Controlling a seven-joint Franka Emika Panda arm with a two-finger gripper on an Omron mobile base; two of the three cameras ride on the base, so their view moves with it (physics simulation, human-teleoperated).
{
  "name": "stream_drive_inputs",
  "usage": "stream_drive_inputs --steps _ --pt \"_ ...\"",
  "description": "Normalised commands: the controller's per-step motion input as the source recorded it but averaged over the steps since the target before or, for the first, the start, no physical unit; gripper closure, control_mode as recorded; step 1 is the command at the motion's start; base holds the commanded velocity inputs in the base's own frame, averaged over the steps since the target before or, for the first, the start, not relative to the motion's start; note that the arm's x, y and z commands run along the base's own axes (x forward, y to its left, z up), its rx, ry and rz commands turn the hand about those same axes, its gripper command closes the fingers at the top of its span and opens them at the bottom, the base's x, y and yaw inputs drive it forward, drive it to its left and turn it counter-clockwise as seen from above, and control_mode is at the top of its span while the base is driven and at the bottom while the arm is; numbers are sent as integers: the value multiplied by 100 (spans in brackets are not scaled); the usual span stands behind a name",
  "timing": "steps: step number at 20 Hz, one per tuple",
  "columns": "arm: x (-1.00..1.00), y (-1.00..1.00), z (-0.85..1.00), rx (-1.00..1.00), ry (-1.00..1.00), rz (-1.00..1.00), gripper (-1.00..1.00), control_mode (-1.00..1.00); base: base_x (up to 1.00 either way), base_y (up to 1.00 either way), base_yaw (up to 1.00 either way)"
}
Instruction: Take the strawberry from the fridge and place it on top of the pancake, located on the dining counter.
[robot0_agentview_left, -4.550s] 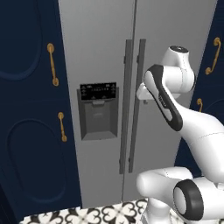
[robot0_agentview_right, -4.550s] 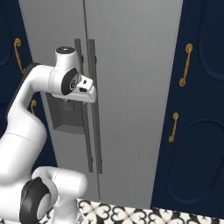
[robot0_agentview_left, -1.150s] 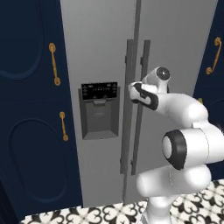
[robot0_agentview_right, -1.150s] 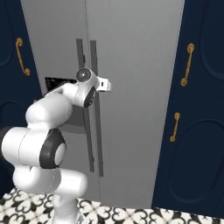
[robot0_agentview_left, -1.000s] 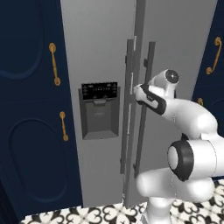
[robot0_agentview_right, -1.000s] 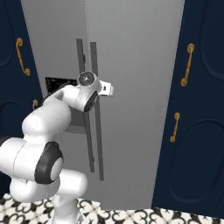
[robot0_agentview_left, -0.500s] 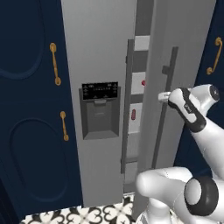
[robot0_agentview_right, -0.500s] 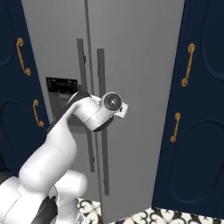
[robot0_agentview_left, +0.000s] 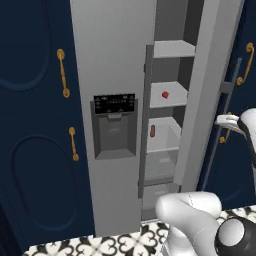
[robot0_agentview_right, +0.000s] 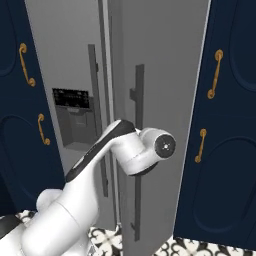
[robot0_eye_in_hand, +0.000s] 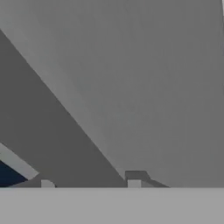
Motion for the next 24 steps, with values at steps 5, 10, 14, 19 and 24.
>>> stream_drive_inputs --steps 5,10,14,19,24 --pt "-41 -57 8 0 6 0 -100 -100 0 0 0" --pt "-63 6 49 -9 4 0 -100 -100 0 0 0" --pt "-61 71 37 -42 3 -8 -100 -100 0 0 0" --pt "-23 100 27 -57 19 -15 -100 -100 0 0 0" --pt "28 100 0 -55 43 -18 -100 -100 0 0 0"
